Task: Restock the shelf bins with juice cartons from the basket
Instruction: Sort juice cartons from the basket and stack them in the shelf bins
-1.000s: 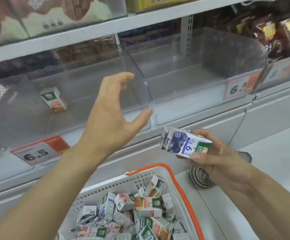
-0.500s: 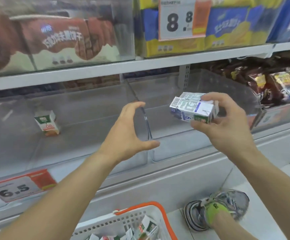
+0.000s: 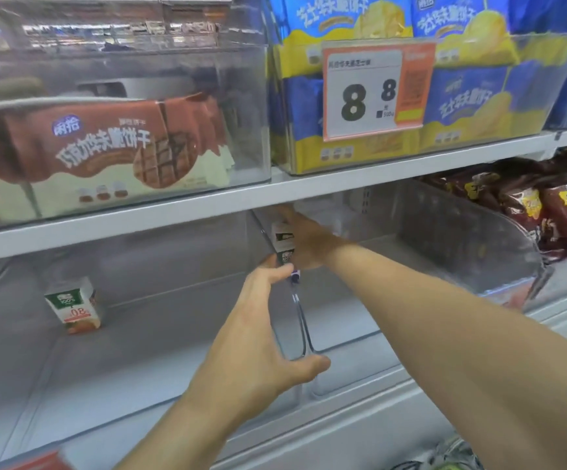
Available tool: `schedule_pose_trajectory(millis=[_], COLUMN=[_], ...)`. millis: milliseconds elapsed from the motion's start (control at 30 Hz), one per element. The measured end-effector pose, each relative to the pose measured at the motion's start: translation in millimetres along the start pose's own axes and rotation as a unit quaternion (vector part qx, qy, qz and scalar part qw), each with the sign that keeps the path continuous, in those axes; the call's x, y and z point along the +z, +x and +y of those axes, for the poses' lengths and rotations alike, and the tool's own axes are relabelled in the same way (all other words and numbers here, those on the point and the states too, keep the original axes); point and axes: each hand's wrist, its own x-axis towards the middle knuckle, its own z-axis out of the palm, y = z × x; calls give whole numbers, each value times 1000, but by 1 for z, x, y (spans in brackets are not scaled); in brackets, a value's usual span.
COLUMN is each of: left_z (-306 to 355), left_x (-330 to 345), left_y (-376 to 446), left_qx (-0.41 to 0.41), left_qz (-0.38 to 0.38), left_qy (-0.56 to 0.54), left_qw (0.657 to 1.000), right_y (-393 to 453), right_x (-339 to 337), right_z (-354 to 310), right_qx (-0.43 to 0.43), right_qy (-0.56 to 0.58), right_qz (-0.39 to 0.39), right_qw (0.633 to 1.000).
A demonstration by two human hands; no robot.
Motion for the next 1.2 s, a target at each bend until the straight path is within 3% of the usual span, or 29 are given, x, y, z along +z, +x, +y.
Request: schedule_pose_trajectory(millis=[267, 433, 667, 767, 867, 1033, 1100, 1200], left_z=[1, 0, -2, -1, 1, 12, 19, 28], left_x=[1, 0, 0, 1, 1, -6, -6, 0], left_y=[0, -1, -2, -1, -2, -8, -21, -70], left_qx=[-20, -17, -34, -34, -40, -17, 18, 37], left_qz=[0, -5, -11, -6, -5, -6, 33, 181], left_qy=[5, -8, 13, 13, 20, 84, 131, 44], left_qw=[1000, 1000, 999, 999, 999, 996, 991, 982], right_y=[-5, -9, -18, -26, -44, -138, -185, -247], right_x=[8, 13, 13, 1, -26, -56, -48, -14], right_z=[25, 11, 4, 1, 2, -18, -32, -50], right_qx=[71, 24, 85, 121, 164, 85, 57, 65], right_qy=[75, 78, 94, 170, 166, 186, 209, 287], right_qz=[46, 8, 19, -22, -35, 96, 134, 133], right_qw=[994, 997, 992, 978, 972, 974, 967, 946])
